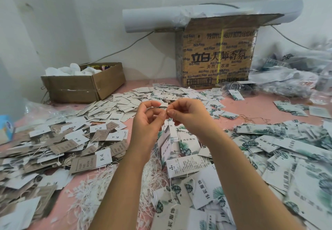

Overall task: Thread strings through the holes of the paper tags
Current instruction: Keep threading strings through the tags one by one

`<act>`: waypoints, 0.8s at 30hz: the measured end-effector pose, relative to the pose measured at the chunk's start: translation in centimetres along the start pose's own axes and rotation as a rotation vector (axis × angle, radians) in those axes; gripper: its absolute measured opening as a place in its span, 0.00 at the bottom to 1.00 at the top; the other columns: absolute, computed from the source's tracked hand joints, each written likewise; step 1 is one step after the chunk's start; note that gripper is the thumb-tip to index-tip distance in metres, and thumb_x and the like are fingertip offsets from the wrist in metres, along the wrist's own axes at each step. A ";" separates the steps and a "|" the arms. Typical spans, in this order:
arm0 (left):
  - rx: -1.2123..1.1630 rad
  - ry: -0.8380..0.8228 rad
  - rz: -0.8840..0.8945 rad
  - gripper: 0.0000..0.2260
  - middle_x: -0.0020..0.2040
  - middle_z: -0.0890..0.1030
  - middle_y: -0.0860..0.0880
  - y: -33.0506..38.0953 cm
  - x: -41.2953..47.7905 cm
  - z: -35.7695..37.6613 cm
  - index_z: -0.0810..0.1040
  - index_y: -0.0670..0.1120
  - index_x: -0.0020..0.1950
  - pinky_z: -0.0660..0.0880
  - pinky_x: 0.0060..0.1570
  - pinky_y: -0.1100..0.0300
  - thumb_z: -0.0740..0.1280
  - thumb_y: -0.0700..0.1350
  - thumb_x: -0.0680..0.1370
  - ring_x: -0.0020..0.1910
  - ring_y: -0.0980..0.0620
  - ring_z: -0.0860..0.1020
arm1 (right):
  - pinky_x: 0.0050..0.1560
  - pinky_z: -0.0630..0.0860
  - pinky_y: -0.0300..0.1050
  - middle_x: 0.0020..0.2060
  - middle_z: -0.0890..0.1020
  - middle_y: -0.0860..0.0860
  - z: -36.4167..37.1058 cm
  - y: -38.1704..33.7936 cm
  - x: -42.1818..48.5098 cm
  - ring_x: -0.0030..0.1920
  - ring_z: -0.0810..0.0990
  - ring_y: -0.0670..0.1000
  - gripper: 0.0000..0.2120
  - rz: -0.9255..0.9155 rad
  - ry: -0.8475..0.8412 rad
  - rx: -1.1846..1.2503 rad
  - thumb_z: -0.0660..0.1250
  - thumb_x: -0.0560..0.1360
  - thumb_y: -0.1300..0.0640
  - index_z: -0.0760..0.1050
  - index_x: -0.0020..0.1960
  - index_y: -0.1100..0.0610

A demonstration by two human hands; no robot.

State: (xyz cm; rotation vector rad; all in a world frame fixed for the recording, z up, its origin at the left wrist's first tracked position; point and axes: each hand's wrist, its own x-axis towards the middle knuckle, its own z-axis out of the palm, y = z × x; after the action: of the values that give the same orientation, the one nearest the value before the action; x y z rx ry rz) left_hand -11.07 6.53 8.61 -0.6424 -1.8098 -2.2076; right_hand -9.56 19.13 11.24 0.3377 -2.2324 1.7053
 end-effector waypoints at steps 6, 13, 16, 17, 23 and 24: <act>0.096 -0.015 0.017 0.10 0.35 0.78 0.56 -0.2 0.1 -0.1 0.72 0.52 0.49 0.72 0.37 0.65 0.66 0.36 0.76 0.34 0.57 0.73 | 0.31 0.74 0.36 0.25 0.79 0.45 -0.5 0.0 -0.1 0.27 0.73 0.42 0.07 0.027 -0.008 0.063 0.67 0.74 0.67 0.78 0.38 0.59; 0.168 -0.037 0.048 0.11 0.38 0.79 0.54 -0.2 0.0 -0.2 0.72 0.53 0.50 0.72 0.39 0.63 0.67 0.37 0.76 0.34 0.60 0.73 | 0.32 0.76 0.36 0.27 0.80 0.48 -0.7 0.2 -0.2 0.28 0.75 0.44 0.04 0.062 -0.007 0.136 0.69 0.72 0.67 0.78 0.41 0.60; 0.177 -0.047 0.062 0.11 0.37 0.80 0.55 -0.2 0.0 -0.2 0.72 0.52 0.50 0.73 0.40 0.61 0.67 0.37 0.76 0.34 0.59 0.74 | 0.31 0.76 0.36 0.28 0.80 0.50 -0.9 0.2 -0.2 0.27 0.76 0.45 0.03 0.087 -0.008 0.209 0.69 0.71 0.67 0.77 0.40 0.62; 0.180 -0.051 0.068 0.12 0.36 0.80 0.54 -0.1 0.0 -0.2 0.72 0.53 0.50 0.73 0.41 0.60 0.68 0.36 0.76 0.34 0.59 0.74 | 0.31 0.76 0.36 0.27 0.80 0.50 -0.9 0.2 -0.3 0.27 0.75 0.44 0.03 0.089 -0.011 0.218 0.70 0.71 0.67 0.77 0.39 0.62; 0.189 -0.041 0.106 0.12 0.35 0.80 0.57 -0.1 0.0 -0.4 0.72 0.55 0.48 0.73 0.38 0.64 0.69 0.38 0.75 0.34 0.59 0.74 | 0.33 0.77 0.36 0.27 0.80 0.50 -0.8 0.2 -0.3 0.28 0.76 0.45 0.04 0.089 -0.033 0.281 0.69 0.70 0.68 0.78 0.38 0.61; 0.179 -0.035 0.109 0.12 0.35 0.80 0.56 -0.1 0.0 -0.5 0.72 0.54 0.48 0.73 0.37 0.66 0.69 0.39 0.74 0.33 0.60 0.74 | 0.33 0.77 0.36 0.27 0.79 0.50 -0.7 0.2 -0.3 0.28 0.76 0.45 0.04 0.092 -0.041 0.290 0.69 0.71 0.67 0.78 0.38 0.61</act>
State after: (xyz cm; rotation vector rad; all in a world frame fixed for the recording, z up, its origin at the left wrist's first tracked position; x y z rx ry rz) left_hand -11.17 6.10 8.48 -0.7271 -1.9137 -1.9498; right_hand -9.27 19.86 11.11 0.3426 -2.0557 2.0938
